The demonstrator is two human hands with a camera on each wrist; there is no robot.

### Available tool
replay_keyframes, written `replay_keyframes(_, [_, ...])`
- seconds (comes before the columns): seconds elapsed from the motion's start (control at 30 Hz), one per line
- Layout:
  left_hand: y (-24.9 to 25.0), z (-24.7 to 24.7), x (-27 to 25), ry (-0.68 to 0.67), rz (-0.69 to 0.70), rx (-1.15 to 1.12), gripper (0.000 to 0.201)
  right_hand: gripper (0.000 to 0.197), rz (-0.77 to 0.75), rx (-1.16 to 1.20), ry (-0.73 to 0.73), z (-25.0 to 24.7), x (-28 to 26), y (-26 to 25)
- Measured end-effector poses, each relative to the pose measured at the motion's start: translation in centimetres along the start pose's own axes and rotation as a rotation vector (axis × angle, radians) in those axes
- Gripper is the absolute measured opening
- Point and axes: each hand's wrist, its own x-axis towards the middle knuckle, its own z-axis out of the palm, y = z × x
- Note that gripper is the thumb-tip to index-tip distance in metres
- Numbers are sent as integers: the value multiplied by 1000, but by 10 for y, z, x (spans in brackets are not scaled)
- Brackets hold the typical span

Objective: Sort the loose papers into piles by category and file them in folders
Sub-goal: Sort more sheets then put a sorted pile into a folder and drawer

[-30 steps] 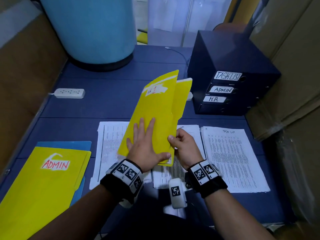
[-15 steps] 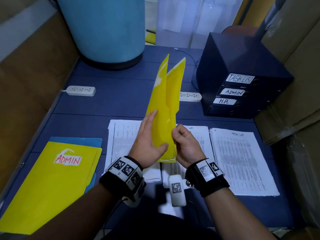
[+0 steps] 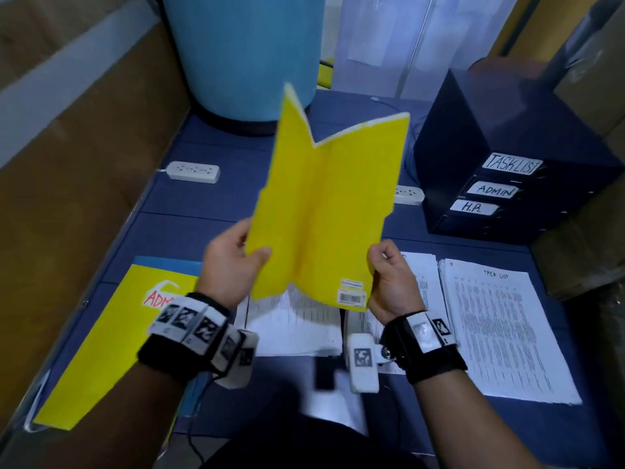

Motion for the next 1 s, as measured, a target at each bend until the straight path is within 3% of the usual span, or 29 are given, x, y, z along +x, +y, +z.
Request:
replay_keyframes(0.13, [-22,-66,6,204,-99,252,25,28,-3,-38,250,-19,0,3])
replay_keyframes(0.23, [-49,-100,5,309,-194,404,20,24,37,-385,401,-30,-4,14])
replay_keyframes(0.3, [-64,-110,2,364,-246,475,22,19,77,-562,436,-36,-3,26])
replay_keyframes(0.37, [-78,-115,-1,400,-307,514,24,18,134,-590,452,-41,0,40])
replay_keyframes(0.53, [-121,-130,-5,390,-502,620,41,19,273,-764,480,-45,1,67])
replay_keyframes(0.73, [-143,-120,-5,193,-642,804,60,10,380,-995,413,-48,-9,75])
replay_keyframes(0.8, [-138,-100,0,181,-607,820,57,8,359,-1005,430,-58,-11,68])
replay_keyframes(0.9, [-126,-57,7,122,-436,709,51,11,339,-1035,460,-81,-14,45])
replay_keyframes(1.0, [-111,0,12,-42,-247,625,45,9,325,-1129,530,-108,-20,18])
